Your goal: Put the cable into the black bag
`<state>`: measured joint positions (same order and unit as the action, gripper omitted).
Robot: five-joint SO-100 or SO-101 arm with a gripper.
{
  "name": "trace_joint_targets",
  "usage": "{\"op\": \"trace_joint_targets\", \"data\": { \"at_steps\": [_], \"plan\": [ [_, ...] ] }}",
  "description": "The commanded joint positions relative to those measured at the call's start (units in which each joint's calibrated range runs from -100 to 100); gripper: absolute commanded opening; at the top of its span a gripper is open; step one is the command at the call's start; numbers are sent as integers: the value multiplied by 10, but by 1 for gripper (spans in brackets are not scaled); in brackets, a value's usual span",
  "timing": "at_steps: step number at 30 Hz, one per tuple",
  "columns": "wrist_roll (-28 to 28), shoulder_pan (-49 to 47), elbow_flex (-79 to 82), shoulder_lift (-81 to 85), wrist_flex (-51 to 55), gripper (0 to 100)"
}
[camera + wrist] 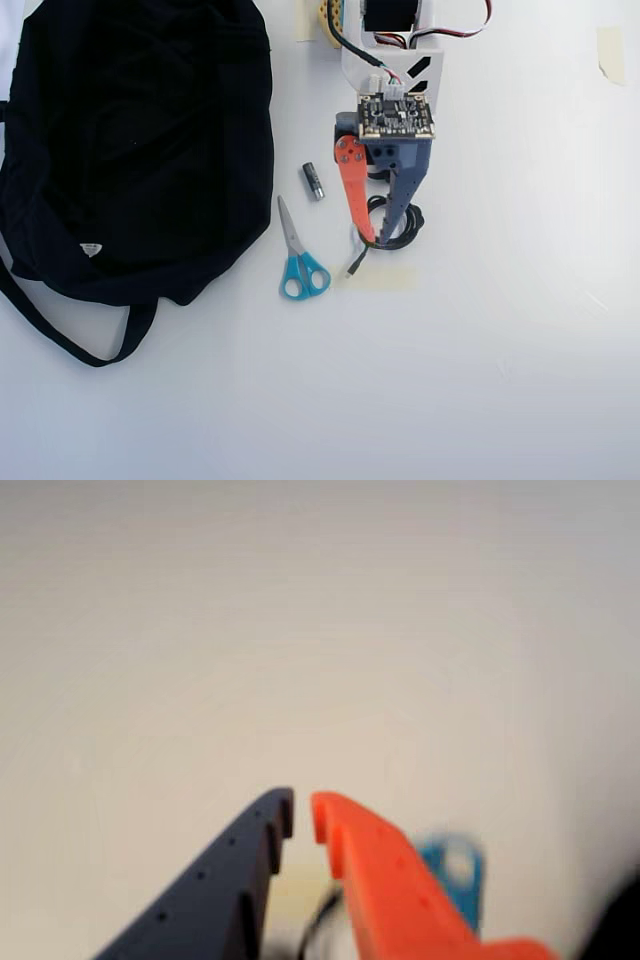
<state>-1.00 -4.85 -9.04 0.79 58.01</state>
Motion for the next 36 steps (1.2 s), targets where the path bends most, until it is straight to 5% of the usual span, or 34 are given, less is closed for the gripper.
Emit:
{"op": "trace_joint_targets", "data": {
  "at_steps": [1, 13, 36],
  "plan": [
    [2, -17, -52, 12, 147, 2],
    [3, -47, -89, 13, 411, 2],
    [16, -63, -80, 13, 412, 2]
  ]
}}
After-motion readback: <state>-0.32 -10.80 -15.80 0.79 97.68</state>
